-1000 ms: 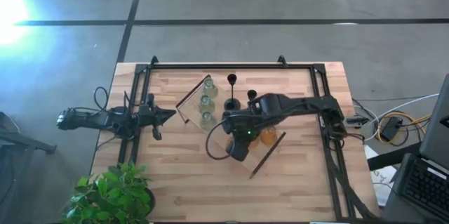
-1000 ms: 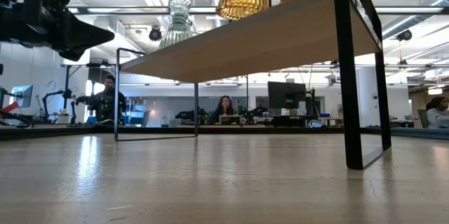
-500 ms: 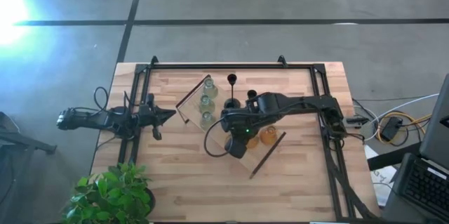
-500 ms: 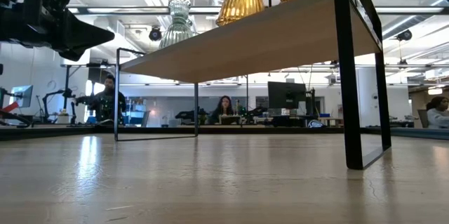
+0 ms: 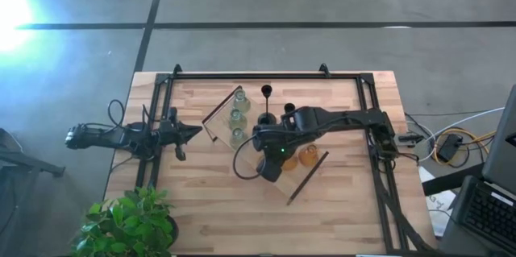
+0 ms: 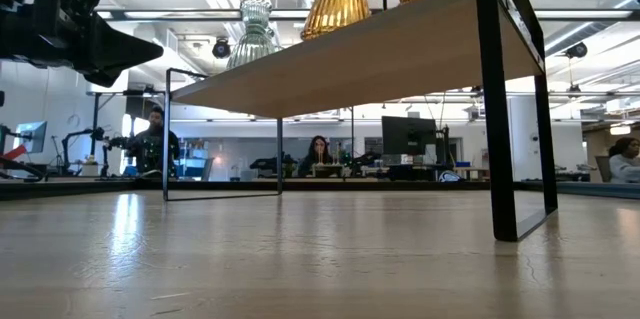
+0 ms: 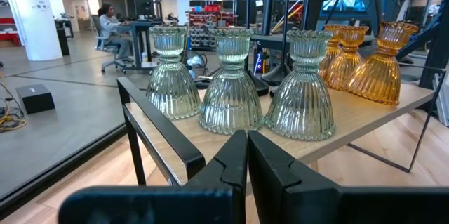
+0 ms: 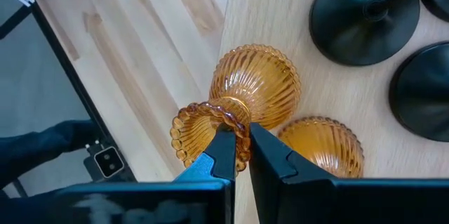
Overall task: Pick & Place candle stick holders
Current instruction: Put the orange candle holder on the shelf
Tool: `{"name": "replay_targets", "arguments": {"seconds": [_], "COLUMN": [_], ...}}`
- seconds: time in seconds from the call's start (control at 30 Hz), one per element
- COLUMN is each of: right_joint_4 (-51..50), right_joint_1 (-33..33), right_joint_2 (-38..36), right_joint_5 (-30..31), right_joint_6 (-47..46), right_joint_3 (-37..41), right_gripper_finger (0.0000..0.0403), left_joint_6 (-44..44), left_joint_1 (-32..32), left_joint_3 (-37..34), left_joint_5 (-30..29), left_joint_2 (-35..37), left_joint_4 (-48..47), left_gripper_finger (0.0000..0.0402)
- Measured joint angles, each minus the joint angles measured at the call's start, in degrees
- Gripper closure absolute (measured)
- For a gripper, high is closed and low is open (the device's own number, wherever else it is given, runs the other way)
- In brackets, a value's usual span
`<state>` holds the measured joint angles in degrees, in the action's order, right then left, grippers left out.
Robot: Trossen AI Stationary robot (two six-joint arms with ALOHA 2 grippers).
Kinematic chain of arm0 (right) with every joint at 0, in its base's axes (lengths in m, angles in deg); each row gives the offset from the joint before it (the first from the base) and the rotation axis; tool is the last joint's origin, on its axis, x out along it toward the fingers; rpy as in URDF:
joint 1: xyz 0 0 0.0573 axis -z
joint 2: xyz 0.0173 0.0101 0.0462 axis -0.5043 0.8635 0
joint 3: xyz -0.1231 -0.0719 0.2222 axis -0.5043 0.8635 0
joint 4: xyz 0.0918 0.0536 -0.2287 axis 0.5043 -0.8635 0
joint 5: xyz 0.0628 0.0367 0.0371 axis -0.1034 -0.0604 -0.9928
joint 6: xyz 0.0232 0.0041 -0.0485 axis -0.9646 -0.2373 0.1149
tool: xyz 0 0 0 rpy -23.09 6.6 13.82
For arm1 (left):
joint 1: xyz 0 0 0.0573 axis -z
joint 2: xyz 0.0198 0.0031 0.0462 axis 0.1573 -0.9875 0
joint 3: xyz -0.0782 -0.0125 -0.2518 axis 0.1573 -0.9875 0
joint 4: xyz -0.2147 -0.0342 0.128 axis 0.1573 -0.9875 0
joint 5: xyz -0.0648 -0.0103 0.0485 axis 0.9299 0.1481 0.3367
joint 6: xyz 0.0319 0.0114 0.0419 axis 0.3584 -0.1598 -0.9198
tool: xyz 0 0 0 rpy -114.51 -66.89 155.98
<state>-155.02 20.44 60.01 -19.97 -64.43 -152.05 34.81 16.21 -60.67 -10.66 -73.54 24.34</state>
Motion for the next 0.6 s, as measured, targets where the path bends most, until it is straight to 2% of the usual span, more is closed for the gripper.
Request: {"name": "replay_targets", "arguments": {"seconds": [0.37,0.6], "right_joint_4": [-0.19,-0.36], "right_joint_1": [0.15,0.17], "right_joint_2": [-0.04,-0.04], "right_joint_5": [0.57,0.93], "right_joint_6": [-0.03,-0.08], "right_joint_3": [0.04,0.15], "right_gripper_finger": [0.0388,0.0348], "left_joint_6": [0.00,0.00], "left_joint_1": [0.00,0.00], "left_joint_3": [0.00,0.00], "left_joint_5": [-0.01,0.00], "left_joint_2": [0.00,0.00], "left_joint_4": [0.00,-0.02], "left_gripper_finger": [0.0383,0.0383]}}
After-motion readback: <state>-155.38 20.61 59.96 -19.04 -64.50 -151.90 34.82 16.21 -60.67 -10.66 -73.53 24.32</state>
